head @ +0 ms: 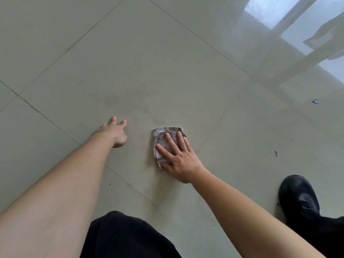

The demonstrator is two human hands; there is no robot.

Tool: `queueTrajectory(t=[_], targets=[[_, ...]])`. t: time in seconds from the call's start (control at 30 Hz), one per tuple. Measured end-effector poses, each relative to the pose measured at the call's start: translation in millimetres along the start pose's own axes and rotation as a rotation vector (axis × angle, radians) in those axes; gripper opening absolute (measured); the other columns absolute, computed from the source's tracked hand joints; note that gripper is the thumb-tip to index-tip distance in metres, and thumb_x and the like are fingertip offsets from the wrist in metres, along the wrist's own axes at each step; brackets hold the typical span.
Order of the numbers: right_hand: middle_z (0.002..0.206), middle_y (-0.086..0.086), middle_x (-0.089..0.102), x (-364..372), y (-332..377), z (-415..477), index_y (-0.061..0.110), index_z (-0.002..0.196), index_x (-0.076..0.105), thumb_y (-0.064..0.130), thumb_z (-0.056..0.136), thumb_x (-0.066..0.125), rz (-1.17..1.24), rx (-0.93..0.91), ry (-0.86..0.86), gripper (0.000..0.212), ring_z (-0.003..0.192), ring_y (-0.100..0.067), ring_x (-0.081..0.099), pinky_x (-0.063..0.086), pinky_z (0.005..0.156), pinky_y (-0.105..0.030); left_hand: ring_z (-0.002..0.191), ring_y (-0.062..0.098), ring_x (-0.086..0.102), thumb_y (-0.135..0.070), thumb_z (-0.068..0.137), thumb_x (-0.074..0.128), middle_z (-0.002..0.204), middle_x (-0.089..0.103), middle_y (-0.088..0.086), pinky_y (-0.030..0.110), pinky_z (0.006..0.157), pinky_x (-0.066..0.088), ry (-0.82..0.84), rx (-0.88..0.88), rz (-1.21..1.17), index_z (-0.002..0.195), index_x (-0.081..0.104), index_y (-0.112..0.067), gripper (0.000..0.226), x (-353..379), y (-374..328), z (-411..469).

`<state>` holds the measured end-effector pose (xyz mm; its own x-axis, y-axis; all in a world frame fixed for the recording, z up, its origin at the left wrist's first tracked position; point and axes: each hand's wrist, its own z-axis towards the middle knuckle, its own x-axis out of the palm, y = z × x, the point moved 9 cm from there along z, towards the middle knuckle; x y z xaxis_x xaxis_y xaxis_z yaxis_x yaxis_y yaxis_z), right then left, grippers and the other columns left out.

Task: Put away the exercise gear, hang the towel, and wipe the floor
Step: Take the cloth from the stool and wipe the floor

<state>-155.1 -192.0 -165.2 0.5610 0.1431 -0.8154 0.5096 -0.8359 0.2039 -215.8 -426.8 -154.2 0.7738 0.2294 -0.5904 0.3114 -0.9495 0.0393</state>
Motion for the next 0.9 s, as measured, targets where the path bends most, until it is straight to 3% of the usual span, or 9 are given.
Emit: queueTrajectory(t=[0.07,0.17,0.33,0.47,0.57,0.67,0.9], targets=[[0.168,-0.002,-0.013,-21,-15,19,0.044,0.158,0.002,0.066,0.097,0.012,-0.102,-0.145,-0.015,0.066,0.151,-0.041,-0.022,-0.011,0.124,-0.049,0.152,0.032,0.008,-0.019,0.097,0.029,0.165,-0.013,-0.003,0.050,0.122,0.013,-0.019,-0.054,-0.018,0.158,0.003,-0.033,0.068,-1,-2,-1],[0.169,0.002,-0.012,-55,-34,57,0.046,0.158,0.000,0.065,0.100,0.023,-0.189,-0.214,-0.020,0.064,0.152,-0.038,-0.019,-0.008,0.125,-0.047,0.151,0.031,0.012,-0.021,0.098,0.032,0.166,-0.010,-0.003,0.047,0.120,0.015,-0.072,-0.103,-0.024,0.158,0.004,-0.032,0.067,4,-3,-3],[0.169,0.002,-0.011,-119,-114,119,0.046,0.158,0.003,0.060,0.103,0.028,-0.044,-0.045,-0.079,0.063,0.154,-0.036,-0.015,-0.005,0.126,-0.044,0.151,0.032,0.016,-0.031,0.102,0.026,0.166,-0.008,-0.002,0.049,0.121,0.018,-0.086,-0.203,-0.122,0.158,0.006,-0.030,0.060,6,0,6],[0.169,0.000,-0.014,-128,-211,116,0.044,0.159,0.000,0.061,0.102,0.023,0.018,0.097,-0.060,0.064,0.153,-0.038,-0.016,-0.004,0.126,-0.046,0.149,0.036,0.019,-0.032,0.102,0.033,0.166,-0.001,0.007,0.047,0.120,0.021,-0.122,-0.350,-0.252,0.158,0.011,-0.019,0.062,24,-51,-14],[0.168,0.000,-0.015,-129,-262,101,0.044,0.159,-0.003,0.061,0.102,0.020,0.012,0.109,-0.032,0.063,0.152,-0.040,-0.017,-0.004,0.125,-0.047,0.148,0.036,0.023,-0.031,0.103,0.035,0.166,0.006,0.010,0.043,0.120,0.023,-0.137,-0.259,-0.353,0.157,0.021,-0.020,0.057,38,-124,-31],[0.167,-0.001,-0.019,-128,-294,89,0.043,0.159,-0.006,0.060,0.102,0.020,0.000,0.120,0.028,0.064,0.152,-0.041,-0.019,-0.004,0.125,-0.048,0.151,0.032,0.013,-0.031,0.104,0.036,0.166,0.008,0.011,0.040,0.122,0.016,-0.084,-0.090,-0.357,0.157,0.021,-0.020,0.056,35,-204,-41],[0.166,-0.002,-0.026,-137,-369,62,0.044,0.157,-0.014,0.060,0.102,0.024,-0.036,0.090,0.163,0.069,0.150,-0.042,-0.023,-0.004,0.125,-0.048,0.152,0.028,0.007,-0.034,0.103,0.038,0.166,0.000,0.006,0.045,0.119,0.023,-0.194,-0.101,-0.294,0.157,0.018,-0.027,0.058,-63,-307,-80]])
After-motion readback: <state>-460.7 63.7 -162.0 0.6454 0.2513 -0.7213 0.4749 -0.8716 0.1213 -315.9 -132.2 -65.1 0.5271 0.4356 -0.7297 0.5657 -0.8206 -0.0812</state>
